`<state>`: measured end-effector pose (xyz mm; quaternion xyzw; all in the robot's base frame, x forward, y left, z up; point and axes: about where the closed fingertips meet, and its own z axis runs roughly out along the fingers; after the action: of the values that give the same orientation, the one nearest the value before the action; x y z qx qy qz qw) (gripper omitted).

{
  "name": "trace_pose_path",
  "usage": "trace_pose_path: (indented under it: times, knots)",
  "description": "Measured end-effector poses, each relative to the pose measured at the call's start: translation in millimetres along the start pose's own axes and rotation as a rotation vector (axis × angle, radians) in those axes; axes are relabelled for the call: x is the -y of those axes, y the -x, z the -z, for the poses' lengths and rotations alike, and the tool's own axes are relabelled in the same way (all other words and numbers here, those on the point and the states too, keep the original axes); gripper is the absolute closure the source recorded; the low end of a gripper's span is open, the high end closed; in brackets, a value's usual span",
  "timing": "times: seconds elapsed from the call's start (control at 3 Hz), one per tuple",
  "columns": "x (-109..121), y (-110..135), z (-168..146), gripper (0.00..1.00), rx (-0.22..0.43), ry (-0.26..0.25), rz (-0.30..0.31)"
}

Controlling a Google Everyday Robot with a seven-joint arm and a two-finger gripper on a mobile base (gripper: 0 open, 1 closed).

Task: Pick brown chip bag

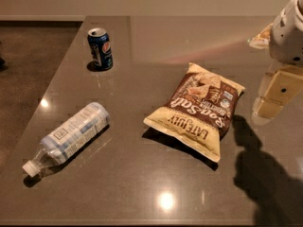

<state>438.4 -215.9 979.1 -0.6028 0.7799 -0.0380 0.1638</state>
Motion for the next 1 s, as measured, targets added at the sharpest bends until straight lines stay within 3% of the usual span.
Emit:
trace_pose_path:
  times: [0.67, 1.0]
  knots:
    - [1, 2, -1, 0.0, -0.003, -0.01, 0.023]
    - [12, -3, -10, 0.0, -0.036, -0.012, 0.1]
